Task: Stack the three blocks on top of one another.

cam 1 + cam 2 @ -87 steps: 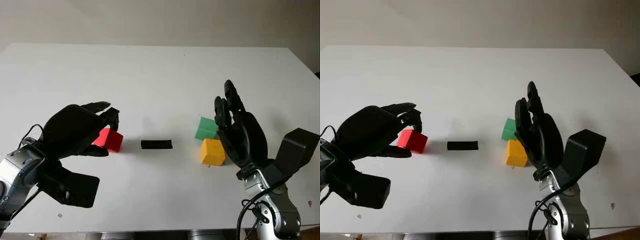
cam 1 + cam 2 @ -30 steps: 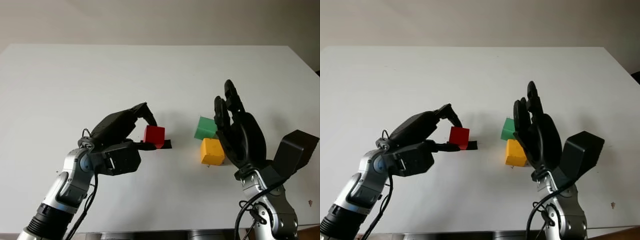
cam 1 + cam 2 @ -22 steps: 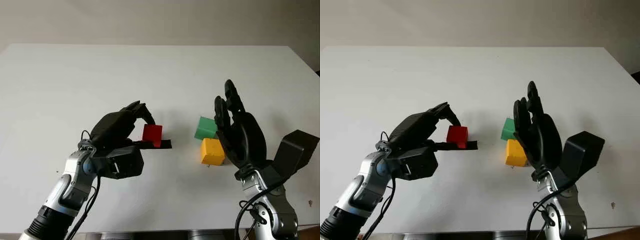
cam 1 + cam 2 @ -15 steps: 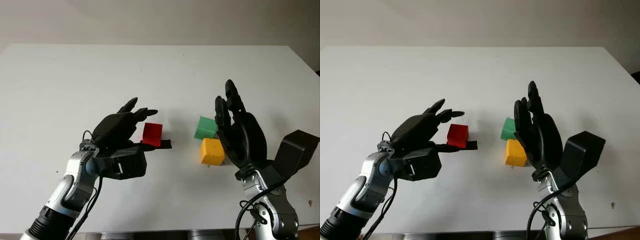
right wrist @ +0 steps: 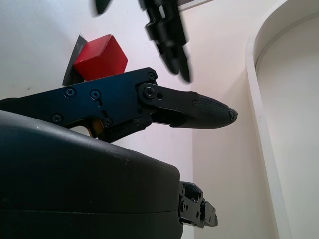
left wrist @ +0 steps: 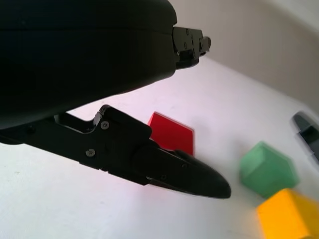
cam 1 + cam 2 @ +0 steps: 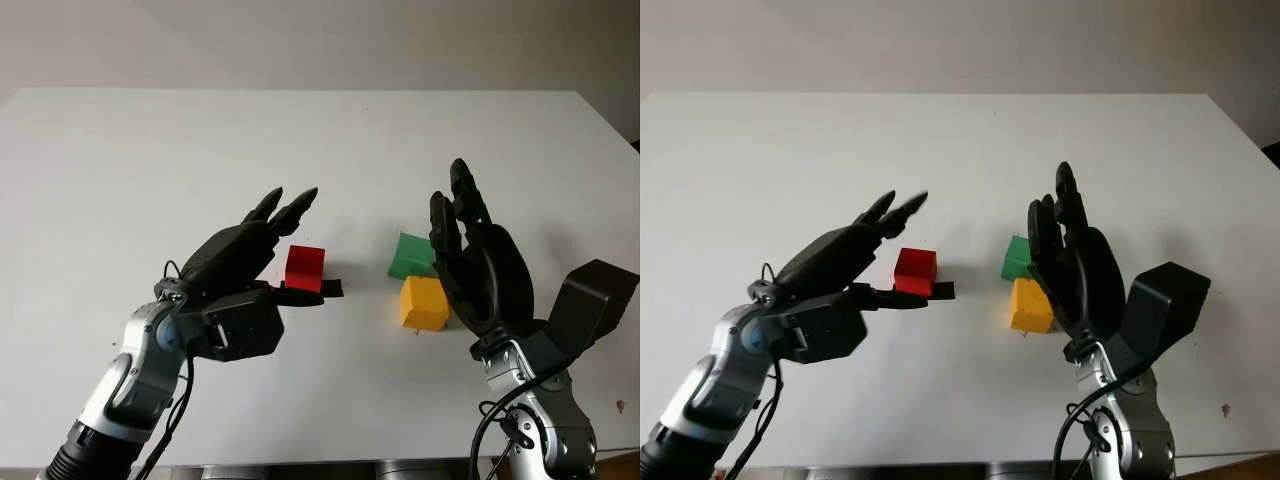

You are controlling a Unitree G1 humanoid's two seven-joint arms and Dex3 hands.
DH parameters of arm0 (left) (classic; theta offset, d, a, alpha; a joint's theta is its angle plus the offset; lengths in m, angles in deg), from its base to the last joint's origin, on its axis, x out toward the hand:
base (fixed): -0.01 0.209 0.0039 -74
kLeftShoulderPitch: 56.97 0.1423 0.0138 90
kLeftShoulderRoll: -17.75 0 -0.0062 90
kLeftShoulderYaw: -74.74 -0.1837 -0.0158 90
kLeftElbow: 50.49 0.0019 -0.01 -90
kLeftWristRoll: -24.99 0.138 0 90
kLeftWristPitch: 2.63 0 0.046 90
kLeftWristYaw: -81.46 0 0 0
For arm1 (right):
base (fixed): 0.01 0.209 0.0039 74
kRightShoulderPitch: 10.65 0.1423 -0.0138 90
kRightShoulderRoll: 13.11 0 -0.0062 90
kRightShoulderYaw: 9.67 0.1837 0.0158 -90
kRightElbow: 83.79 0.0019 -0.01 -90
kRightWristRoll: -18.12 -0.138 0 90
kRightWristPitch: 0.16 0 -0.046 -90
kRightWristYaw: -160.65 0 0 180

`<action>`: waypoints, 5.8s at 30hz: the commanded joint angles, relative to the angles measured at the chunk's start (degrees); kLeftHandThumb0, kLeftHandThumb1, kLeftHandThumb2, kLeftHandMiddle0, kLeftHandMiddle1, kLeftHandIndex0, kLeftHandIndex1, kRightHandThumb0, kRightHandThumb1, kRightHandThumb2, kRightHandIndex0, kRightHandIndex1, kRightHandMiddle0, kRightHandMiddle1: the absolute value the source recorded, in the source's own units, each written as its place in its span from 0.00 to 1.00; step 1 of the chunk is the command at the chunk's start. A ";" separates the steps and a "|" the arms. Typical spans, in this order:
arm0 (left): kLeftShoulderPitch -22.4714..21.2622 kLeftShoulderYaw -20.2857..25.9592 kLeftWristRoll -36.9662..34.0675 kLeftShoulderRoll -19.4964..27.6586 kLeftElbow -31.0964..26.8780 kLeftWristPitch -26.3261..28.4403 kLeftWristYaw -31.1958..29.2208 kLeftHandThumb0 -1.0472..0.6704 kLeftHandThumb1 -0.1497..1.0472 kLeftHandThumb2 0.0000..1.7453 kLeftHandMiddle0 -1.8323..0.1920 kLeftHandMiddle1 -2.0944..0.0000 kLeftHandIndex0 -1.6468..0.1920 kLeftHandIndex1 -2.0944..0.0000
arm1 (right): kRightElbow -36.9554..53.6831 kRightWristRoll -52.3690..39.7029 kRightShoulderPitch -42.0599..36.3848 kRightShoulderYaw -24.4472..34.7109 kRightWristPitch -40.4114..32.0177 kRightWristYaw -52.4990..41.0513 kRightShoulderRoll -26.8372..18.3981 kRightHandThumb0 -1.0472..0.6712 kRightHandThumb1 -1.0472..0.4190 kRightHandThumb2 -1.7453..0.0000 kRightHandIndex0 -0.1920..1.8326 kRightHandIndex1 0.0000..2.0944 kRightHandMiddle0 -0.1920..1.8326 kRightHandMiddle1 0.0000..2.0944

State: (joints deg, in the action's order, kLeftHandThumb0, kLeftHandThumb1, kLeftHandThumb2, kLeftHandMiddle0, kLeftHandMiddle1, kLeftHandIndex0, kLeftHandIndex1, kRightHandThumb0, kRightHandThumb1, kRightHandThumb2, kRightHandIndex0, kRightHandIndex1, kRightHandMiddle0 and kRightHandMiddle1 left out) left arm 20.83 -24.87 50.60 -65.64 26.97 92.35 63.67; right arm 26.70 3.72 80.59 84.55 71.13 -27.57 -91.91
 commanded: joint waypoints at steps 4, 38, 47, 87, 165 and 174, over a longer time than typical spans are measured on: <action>2.95 7.77 -7.92 -4.60 -1.37 -4.66 8.07 0.13 1.00 0.33 1.00 1.00 1.00 1.00 | 1.19 1.20 1.74 0.73 -0.65 0.11 -2.18 0.24 0.00 0.67 0.00 0.00 0.00 0.00; 4.52 18.26 -30.71 -12.81 5.85 -3.22 11.61 0.20 1.00 0.36 1.00 0.98 1.00 0.99 | -30.84 41.91 38.76 -12.95 65.17 -29.37 -55.11 0.28 0.22 0.97 0.16 0.05 0.34 0.08; 3.61 18.25 -30.43 -12.45 6.23 -3.44 11.60 0.19 1.00 0.37 1.00 0.99 1.00 1.00 | -38.66 48.19 38.56 -14.21 83.76 -22.01 -55.71 0.35 0.17 0.96 0.17 0.03 0.36 0.06; 4.97 17.97 -28.97 -12.31 5.20 -3.84 12.14 0.18 1.00 0.32 1.00 0.98 1.00 0.99 | -46.92 70.00 38.11 -18.25 91.53 3.89 -52.72 0.37 0.14 0.97 0.14 0.02 0.33 0.04; 7.00 17.00 -26.91 -13.12 3.64 -4.26 14.44 0.17 1.00 0.31 1.00 0.98 1.00 0.98 | -17.30 14.04 33.33 -16.06 8.88 -18.28 -25.12 0.36 0.06 0.97 0.18 0.01 0.25 0.68; 6.94 16.86 -26.47 -13.47 3.59 -3.90 15.09 0.16 1.00 0.30 0.99 0.97 1.00 0.98 | -19.38 15.08 31.91 -15.51 1.19 -15.37 -16.62 0.37 0.06 0.97 0.18 0.02 0.24 0.74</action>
State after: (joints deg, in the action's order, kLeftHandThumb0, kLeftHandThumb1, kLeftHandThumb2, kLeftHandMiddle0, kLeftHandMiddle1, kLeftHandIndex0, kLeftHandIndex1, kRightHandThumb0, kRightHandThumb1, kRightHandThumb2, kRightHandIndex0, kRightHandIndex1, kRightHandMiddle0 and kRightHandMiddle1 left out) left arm 27.24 -8.02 24.03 -78.99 31.47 88.78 78.53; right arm 7.46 18.59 112.57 68.06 73.08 -43.62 -109.46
